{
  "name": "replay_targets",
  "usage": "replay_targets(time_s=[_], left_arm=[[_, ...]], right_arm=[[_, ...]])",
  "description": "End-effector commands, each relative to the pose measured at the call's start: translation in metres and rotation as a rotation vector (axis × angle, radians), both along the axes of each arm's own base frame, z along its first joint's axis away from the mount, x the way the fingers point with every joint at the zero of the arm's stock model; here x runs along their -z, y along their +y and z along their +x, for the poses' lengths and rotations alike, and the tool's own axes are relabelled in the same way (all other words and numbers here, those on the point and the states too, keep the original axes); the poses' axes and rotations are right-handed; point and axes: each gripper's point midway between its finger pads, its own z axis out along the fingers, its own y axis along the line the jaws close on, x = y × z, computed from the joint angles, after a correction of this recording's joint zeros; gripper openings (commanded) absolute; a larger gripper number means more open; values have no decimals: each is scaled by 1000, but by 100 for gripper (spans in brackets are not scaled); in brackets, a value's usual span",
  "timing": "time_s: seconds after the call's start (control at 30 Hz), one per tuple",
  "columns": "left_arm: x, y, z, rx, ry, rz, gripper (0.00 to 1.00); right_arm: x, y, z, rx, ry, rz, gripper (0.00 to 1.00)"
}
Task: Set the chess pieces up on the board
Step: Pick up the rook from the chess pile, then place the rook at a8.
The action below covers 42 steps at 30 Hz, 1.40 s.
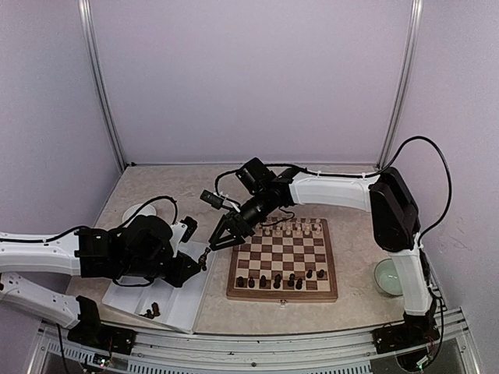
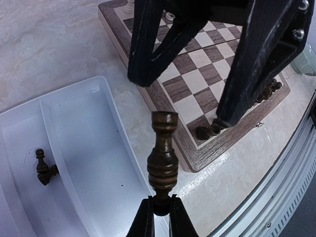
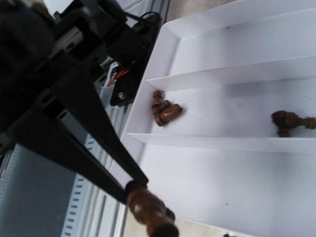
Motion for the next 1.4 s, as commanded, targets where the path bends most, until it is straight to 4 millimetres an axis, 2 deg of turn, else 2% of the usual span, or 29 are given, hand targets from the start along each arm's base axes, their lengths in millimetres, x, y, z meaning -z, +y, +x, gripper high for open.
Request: replay_targets(time_s=[0.0, 0.17, 0.3, 0.4, 0.47, 0.57, 0.73, 0.97, 1.07, 1.13, 1.27, 1.37], left_arm=[[-27, -11, 5, 15, -62, -67, 2], [-28, -13, 6, 18, -68, -68, 2], [-26, -12, 8, 9, -73, -60, 2], [-24, -9, 8, 4, -74, -52, 2], [-21, -8, 7, 3, -69, -48, 2], [-17, -7, 5, 3, -56, -46, 2], [-13, -3, 4, -8, -45, -47, 1], [-14, 1, 6, -31, -55, -41, 1], [-13, 1, 8, -36, -56, -35, 1], [-12, 4, 11, -46, -58, -25, 1], [-13, 9, 20, -75, -64, -17, 1], [-17, 13, 26, -89, -77, -20, 1]], right_arm=[[2, 10, -16, -44, 63, -5, 55], [0, 16, -19, -59, 98, 8, 46], [0, 16, -20, -72, 119, 17, 28], [-1, 15, -21, -76, 118, 23, 10], [-4, 15, -17, -67, 108, 28, 4], [-10, 13, -2, -35, 87, 37, 2], [-31, 7, 20, 9, 41, 70, 2], [-44, -4, 28, 30, -55, 74, 2], [-43, -27, 36, 70, -185, 29, 2], [-43, -50, 44, 111, -282, -7, 2], [-34, -114, 50, 170, -442, -128, 2], [-20, -162, 42, 180, -611, -247, 2]])
